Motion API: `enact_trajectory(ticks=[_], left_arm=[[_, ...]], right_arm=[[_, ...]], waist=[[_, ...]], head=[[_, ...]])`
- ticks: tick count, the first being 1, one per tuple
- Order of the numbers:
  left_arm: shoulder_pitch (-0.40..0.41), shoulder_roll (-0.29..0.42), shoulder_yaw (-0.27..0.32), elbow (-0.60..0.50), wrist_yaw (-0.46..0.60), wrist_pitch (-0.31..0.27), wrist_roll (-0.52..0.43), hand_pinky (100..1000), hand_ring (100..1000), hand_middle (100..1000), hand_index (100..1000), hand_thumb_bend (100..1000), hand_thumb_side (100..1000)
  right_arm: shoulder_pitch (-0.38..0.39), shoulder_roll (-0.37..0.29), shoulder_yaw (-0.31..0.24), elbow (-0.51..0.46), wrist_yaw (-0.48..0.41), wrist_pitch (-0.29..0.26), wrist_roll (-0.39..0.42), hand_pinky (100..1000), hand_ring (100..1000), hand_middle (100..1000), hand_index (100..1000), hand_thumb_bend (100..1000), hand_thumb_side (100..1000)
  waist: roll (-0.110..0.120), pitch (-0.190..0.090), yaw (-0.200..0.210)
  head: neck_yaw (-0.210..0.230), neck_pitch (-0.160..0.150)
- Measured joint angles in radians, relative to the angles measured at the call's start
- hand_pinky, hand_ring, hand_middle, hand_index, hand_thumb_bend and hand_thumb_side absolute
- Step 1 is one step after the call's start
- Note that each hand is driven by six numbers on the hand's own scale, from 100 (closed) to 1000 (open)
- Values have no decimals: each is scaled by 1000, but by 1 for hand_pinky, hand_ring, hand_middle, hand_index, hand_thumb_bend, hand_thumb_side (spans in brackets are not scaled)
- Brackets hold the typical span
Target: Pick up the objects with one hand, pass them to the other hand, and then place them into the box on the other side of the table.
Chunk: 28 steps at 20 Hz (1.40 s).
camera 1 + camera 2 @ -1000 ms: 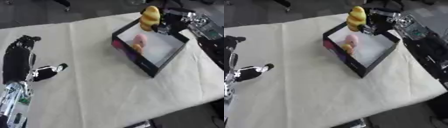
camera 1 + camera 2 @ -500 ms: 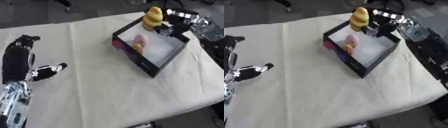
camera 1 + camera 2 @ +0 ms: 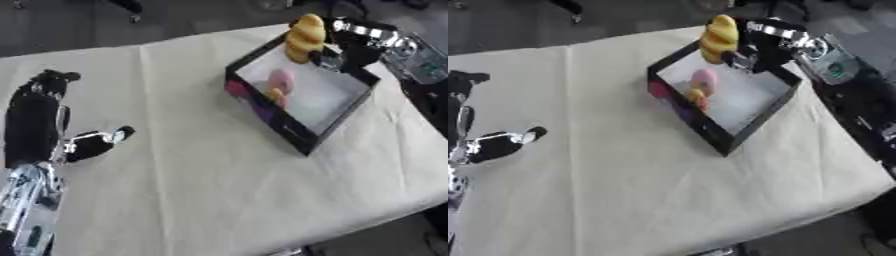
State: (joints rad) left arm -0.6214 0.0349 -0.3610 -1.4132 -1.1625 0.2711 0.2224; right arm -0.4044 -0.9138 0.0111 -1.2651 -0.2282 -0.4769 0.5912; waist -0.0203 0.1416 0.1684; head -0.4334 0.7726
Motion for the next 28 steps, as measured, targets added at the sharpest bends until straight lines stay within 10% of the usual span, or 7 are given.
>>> enact_trajectory(ticks=[12, 21, 23, 24, 25, 28], left_arm=[[5, 0, 0, 0, -1, 0, 0, 811, 762, 675, 779, 919, 395], [6, 0, 0, 0, -1, 1, 1, 811, 762, 674, 780, 920, 395], [6, 0, 0, 0, -2, 1, 1, 811, 762, 673, 780, 920, 395], [6, 0, 0, 0, -2, 1, 1, 811, 762, 673, 779, 920, 395], [6, 0, 0, 0, -3, 1, 1, 811, 762, 673, 780, 919, 397], [6, 0, 0, 0, -5, 0, 1, 810, 762, 672, 779, 916, 399]], right_arm=[[1, -14, -7, -12, 33, -82, 33, 1000, 1000, 1000, 1000, 100, 100], [13, -26, -18, 13, 73, -91, 24, 1000, 1000, 1000, 1000, 100, 368], [19, -29, -18, 6, 84, -104, 12, 1000, 1000, 1000, 1000, 100, 341], [21, -33, -18, -2, 86, -115, 1, 1000, 1000, 1000, 1000, 100, 100], [26, -36, -16, -13, 85, -129, -13, 1000, 1000, 1000, 1000, 100, 431], [46, -42, 8, -55, 8, -157, -42, 1000, 1000, 1000, 1000, 100, 523]], waist=[[0, -2, 0], [0, -2, 2], [0, -2, 2], [0, -2, 2], [0, -2, 3], [0, -2, 7]], head=[[0, 0], [0, 0], [0, 0], [0, 0], [0, 0], [1, 0]])
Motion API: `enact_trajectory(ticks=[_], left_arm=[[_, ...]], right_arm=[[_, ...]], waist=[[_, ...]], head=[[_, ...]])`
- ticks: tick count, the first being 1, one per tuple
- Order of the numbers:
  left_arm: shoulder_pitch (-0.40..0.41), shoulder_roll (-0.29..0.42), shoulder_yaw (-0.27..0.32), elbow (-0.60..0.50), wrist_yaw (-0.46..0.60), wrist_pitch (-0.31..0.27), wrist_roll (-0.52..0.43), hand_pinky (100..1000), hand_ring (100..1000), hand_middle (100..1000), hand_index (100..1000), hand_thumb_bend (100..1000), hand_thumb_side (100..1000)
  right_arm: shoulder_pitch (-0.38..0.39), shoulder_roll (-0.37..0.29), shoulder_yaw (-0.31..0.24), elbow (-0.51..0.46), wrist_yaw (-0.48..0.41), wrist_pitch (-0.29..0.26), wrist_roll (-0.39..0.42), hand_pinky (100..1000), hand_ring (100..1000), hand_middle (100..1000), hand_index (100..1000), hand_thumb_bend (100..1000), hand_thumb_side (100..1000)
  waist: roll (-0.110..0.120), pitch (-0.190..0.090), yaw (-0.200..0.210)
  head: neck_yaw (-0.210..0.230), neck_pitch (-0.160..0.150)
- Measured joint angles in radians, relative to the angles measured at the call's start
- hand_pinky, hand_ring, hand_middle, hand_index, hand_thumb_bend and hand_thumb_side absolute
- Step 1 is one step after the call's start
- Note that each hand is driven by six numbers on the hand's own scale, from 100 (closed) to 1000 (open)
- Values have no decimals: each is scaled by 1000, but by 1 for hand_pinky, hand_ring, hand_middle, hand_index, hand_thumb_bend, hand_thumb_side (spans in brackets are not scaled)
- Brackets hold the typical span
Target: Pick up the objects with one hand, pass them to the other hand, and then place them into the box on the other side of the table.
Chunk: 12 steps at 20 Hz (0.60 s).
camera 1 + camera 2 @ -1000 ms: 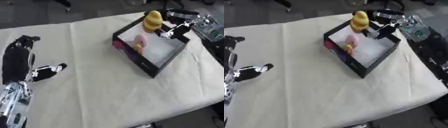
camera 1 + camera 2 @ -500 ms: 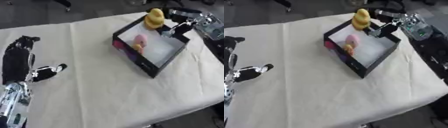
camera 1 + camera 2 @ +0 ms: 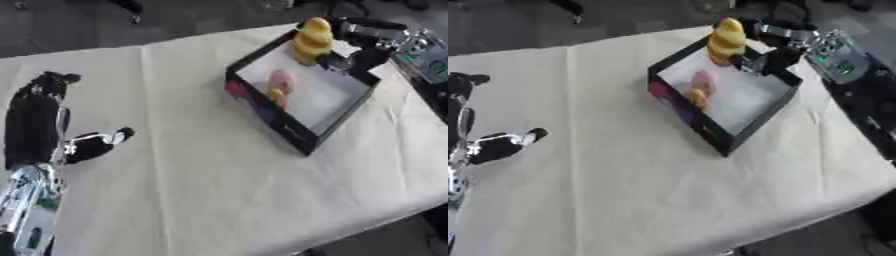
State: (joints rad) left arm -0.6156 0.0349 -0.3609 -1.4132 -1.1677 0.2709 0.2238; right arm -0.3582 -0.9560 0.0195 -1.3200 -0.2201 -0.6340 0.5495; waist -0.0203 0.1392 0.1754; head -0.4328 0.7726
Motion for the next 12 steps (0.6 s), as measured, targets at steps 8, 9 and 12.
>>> enact_trajectory(ticks=[8, 9, 12], left_arm=[[0, 0, 0, 0, -2, -2, 2, 809, 761, 669, 777, 917, 400], [0, 0, 0, 0, -3, -2, 2, 809, 761, 669, 777, 918, 400], [0, 0, 0, 0, -3, -2, 2, 808, 760, 667, 775, 920, 402]], right_arm=[[22, -26, 0, -28, -217, 26, 26, 1000, 1000, 1000, 932, 100, 442], [24, -26, 0, -22, -232, 31, 31, 1000, 1000, 1000, 919, 100, 410], [24, -26, -4, -11, -280, 45, 45, 1000, 1000, 1000, 945, 100, 467]], waist=[[0, 0, 2], [0, 0, 2], [0, 0, 2]], head=[[7, 0], [7, 0], [7, 0]])
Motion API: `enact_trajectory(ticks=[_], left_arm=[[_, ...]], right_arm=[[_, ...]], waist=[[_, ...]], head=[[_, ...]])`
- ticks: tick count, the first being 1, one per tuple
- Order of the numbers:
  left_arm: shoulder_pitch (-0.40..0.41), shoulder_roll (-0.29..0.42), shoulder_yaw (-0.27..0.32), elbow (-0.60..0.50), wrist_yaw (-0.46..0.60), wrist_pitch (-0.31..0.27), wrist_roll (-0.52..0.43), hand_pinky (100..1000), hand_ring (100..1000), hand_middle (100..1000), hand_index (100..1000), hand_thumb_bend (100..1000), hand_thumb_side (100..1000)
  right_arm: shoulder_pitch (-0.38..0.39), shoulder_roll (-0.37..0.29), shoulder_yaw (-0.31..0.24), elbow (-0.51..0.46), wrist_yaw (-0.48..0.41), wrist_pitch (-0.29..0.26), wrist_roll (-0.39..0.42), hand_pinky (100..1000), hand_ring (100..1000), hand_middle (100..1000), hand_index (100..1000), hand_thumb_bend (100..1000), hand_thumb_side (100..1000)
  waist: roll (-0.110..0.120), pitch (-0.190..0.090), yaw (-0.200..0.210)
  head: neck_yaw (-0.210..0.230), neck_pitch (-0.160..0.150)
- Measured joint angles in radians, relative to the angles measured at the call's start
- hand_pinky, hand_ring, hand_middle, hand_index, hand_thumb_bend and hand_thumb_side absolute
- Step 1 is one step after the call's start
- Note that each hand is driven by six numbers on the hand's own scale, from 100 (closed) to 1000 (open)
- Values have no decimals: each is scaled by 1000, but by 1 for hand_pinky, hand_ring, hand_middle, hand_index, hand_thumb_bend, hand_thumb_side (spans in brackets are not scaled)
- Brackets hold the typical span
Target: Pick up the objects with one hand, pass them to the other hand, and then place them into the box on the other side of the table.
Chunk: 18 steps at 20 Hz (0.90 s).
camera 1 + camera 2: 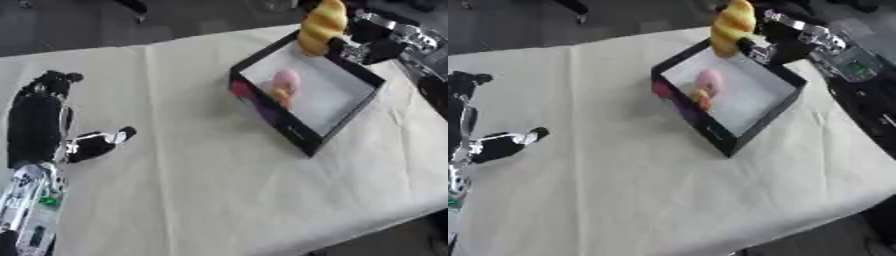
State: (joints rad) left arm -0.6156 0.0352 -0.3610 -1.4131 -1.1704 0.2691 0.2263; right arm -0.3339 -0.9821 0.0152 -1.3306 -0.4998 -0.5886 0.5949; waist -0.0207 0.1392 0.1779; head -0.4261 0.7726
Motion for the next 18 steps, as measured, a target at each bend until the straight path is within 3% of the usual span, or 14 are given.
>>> enact_trajectory(ticks=[1, 2, 6, 7, 8, 9, 11, 18], left_arm=[[0, 0, 0, 0, 0, 0, 0, 808, 760, 666, 775, 920, 402], [0, 0, 0, 0, 0, 0, 0, 808, 760, 666, 775, 920, 402], [0, 0, 0, 0, 0, 0, 0, 808, 759, 665, 774, 920, 402], [0, 0, 0, 0, 0, 0, 0, 807, 759, 665, 774, 921, 401], [0, 0, 0, 0, 0, 0, 0, 807, 759, 665, 774, 921, 401], [0, 0, 0, 0, 0, 0, 0, 807, 759, 665, 774, 921, 401], [0, 0, 0, 0, 0, 0, 0, 808, 759, 665, 774, 922, 400], [1, 0, 0, 0, 0, 0, 0, 808, 758, 665, 773, 922, 401]], right_arm=[[0, 0, 0, -2, -18, 6, 6, 1000, 1000, 1000, 1000, 100, 511], [0, 0, 2, -7, -35, 15, 15, 1000, 1000, 1000, 1000, 100, 528], [10, 0, 31, -39, -31, 41, 41, 1000, 1000, 1000, 1000, 100, 508], [10, 0, 34, -43, -15, 41, 41, 1000, 1000, 1000, 1000, 100, 268], [10, 0, 35, -45, 4, 38, 38, 1000, 1000, 1000, 1000, 100, 188], [11, 0, 35, -44, 26, 34, 34, 1000, 1000, 1000, 1000, 100, 173], [13, 0, 32, -32, 86, 23, 23, 1000, 1000, 1000, 1000, 100, 316], [0, 0, -4, 18, 225, 1, 1, 1000, 1000, 1000, 1000, 100, 395]], waist=[[0, 0, 0], [0, 0, 0], [0, 0, 2], [0, 0, 2], [0, 0, 2], [0, 0, 2], [0, 0, 2], [0, 0, -1]], head=[[0, 0], [0, 0], [-2, 0], [-3, 0], [-3, 0], [-4, 0], [-4, 0], [-5, 0]])
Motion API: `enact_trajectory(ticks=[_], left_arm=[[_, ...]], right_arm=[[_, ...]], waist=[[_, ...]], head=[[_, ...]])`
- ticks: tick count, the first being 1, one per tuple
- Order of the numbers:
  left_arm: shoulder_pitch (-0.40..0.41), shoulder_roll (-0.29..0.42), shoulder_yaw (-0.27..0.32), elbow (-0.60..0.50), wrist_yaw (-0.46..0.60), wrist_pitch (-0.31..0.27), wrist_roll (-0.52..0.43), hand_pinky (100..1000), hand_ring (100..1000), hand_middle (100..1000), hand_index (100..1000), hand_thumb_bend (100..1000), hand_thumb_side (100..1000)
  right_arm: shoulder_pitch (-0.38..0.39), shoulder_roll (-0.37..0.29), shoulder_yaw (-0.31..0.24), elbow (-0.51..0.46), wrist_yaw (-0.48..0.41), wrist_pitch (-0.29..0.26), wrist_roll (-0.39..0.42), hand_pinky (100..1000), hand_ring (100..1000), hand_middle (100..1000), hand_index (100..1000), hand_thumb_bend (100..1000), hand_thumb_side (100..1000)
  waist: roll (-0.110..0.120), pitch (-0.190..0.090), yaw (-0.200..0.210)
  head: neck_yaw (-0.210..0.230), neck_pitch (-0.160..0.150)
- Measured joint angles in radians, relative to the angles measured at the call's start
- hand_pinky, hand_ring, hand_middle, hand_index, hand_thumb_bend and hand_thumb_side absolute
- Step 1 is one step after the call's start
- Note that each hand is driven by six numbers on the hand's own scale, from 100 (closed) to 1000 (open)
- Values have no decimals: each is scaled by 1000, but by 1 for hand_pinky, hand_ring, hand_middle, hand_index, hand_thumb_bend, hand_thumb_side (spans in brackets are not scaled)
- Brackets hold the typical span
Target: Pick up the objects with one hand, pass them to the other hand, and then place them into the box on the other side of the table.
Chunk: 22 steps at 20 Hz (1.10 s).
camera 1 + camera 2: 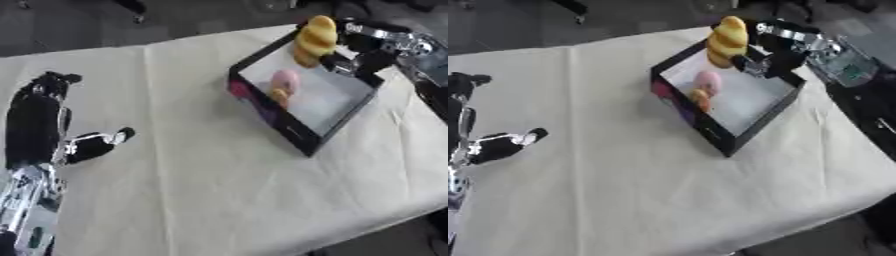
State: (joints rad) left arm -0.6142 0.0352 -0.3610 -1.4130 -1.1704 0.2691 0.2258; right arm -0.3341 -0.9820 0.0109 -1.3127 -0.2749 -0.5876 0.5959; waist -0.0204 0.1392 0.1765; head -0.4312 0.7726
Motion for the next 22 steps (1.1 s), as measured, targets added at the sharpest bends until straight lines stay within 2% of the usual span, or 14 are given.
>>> enact_trajectory(ticks=[2, 4, 5, 9, 10, 14, 18, 22], left_arm=[[0, 0, 0, 0, 0, 0, 0, 808, 758, 665, 773, 922, 402], [0, 0, 0, 0, 0, 0, 0, 808, 759, 665, 773, 922, 402], [0, 0, 0, 0, 0, 0, 0, 808, 759, 665, 773, 922, 402], [1, 0, 0, 0, 0, 0, 0, 808, 759, 665, 773, 922, 403], [1, 0, 0, 0, 0, 0, 0, 808, 759, 665, 773, 922, 402], [1, 0, 0, 0, 0, 1, 1, 810, 760, 665, 773, 925, 396], [1, 0, 0, 0, -1, 0, 0, 810, 760, 665, 772, 926, 397], [1, 0, 0, 0, -1, 0, 0, 810, 760, 664, 771, 927, 397]], right_arm=[[-1, 0, -4, -2, 3, -1, -1, 1000, 1000, 1000, 1000, 100, 279], [-1, 0, -6, -16, -2, -2, -2, 1000, 1000, 1000, 1000, 100, 121], [-1, 0, -6, -29, -10, -2, -2, 1000, 1000, 1000, 1000, 100, 100], [-5, -2, -16, -80, -47, -5, -5, 1000, 1000, 1000, 1000, 100, 100], [-4, -3, -20, -84, -54, -8, -8, 1000, 1000, 1000, 1000, 100, 188], [1, -9, -20, -106, -110, -38, -38, 1000, 1000, 1000, 1000, 100, 224], [17, -10, 4, -130, -159, -18, -18, 1000, 1000, 1000, 1000, 100, 248], [25, -10, 11, -120, -137, -7, -7, 1000, 1000, 1000, 1000, 100, 243]], waist=[[0, 0, 0], [0, 0, 0], [0, 0, 0], [0, 0, 0], [0, 0, 0], [0, 0, 0], [0, 0, 2], [0, 0, 3]], head=[[-1, 0], [-2, 0], [-3, 0], [-3, 0], [-3, 0], [-3, 0], [-5, 0], [-8, 0]])
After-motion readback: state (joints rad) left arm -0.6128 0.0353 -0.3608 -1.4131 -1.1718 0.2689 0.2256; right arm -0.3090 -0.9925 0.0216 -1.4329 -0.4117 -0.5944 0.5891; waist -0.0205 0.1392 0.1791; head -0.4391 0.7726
